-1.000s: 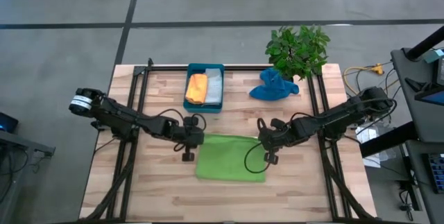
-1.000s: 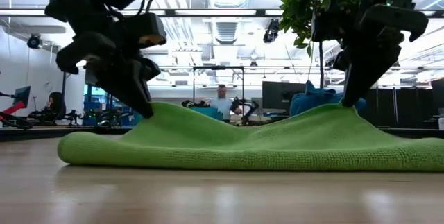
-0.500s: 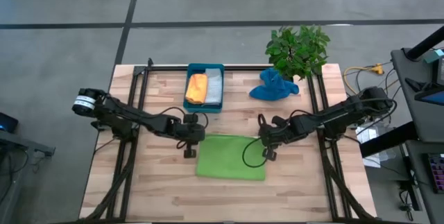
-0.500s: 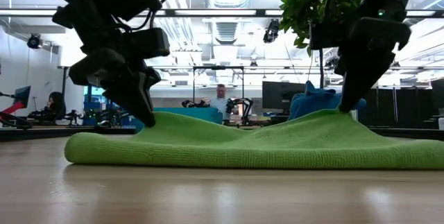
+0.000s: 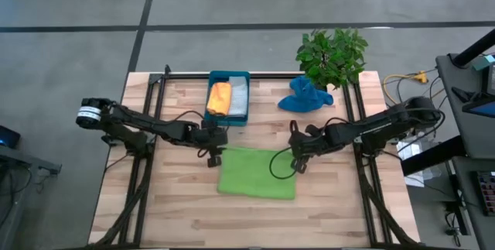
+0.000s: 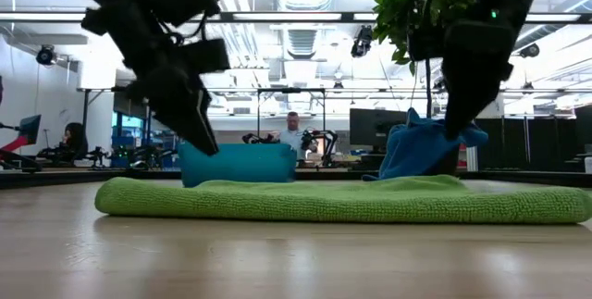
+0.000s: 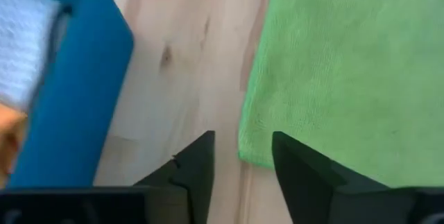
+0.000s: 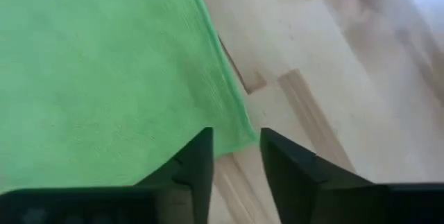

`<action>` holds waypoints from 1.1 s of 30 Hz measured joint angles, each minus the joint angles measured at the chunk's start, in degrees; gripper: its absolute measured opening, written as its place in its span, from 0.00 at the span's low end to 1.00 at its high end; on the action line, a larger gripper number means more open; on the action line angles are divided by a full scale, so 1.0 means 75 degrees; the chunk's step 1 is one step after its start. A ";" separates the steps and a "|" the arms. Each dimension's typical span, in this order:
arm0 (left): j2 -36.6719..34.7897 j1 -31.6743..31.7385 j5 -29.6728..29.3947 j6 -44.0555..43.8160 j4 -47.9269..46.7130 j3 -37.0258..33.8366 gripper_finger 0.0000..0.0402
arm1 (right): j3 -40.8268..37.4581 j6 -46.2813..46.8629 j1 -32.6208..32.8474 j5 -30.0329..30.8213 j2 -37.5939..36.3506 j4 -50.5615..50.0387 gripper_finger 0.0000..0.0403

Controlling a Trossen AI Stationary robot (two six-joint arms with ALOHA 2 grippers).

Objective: Fold microfiber towels
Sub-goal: Fold the green microfiber cloth

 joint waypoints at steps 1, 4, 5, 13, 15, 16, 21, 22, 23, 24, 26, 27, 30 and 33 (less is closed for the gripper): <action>-0.0106 -0.0001 0.0001 -0.0107 -0.0012 0.0051 0.35 | 0.0035 -0.0003 0.0000 0.0003 -0.0105 0.0011 0.31; -0.0483 -0.0010 0.0242 -0.0196 -0.0064 0.0114 0.38 | 0.0072 -0.0046 0.0100 0.0000 -0.0428 0.0313 0.37; -0.0590 -0.0018 0.0468 -0.0198 -0.0049 0.0125 0.38 | 0.0072 -0.0054 0.0178 -0.0003 -0.0559 0.0429 0.38; -0.1067 -0.0281 0.2996 -0.0592 0.0186 0.0158 0.39 | 0.0082 -0.0101 0.1278 -0.0012 -0.0940 0.1822 0.41; -0.1067 -0.0634 0.3196 -0.0569 0.0192 0.0155 0.39 | 0.0084 -0.0214 0.1699 0.0000 -0.0804 0.2258 0.41; -0.1067 -0.0847 0.3193 -0.0512 0.0212 0.0155 0.39 | 0.0084 -0.0314 0.1902 0.0003 -0.0675 0.2445 0.41; -0.0803 -0.1995 0.1856 -0.0213 0.0238 0.0169 0.39 | 0.0081 -0.0298 0.2783 0.0182 0.0284 0.3285 0.41; -0.0755 -0.2160 0.1339 -0.0212 0.0272 0.0196 0.39 | 0.0081 -0.0128 0.2893 0.0215 0.0467 0.3397 0.41; -0.0723 -0.2285 0.0839 -0.0205 0.0300 0.0222 0.39 | 0.0081 0.0154 0.2975 0.0303 0.0650 0.3424 0.41; -0.0688 -0.2378 0.0336 -0.0193 0.0349 0.0222 0.39 | 0.0081 0.0585 0.3020 0.0496 0.0814 0.3416 0.41; -0.0558 -0.2379 -0.0147 -0.0196 0.0629 0.0222 0.38 | 0.0084 0.1469 0.3024 0.0926 0.1129 0.3433 0.41; -0.0452 -0.2286 -0.0089 -0.0193 0.0793 0.0222 0.38 | 0.0084 0.1841 0.3009 0.1079 0.1268 0.3445 0.41; 0.0032 -0.1891 0.0545 -0.0189 0.0985 0.0280 0.33 | 0.0106 0.2597 0.2842 0.1203 0.1646 0.3572 0.40; 0.0595 -0.1607 0.0756 -0.0183 0.0935 0.0405 0.22 | 0.0169 0.2907 0.2684 0.1111 0.2005 0.3573 0.38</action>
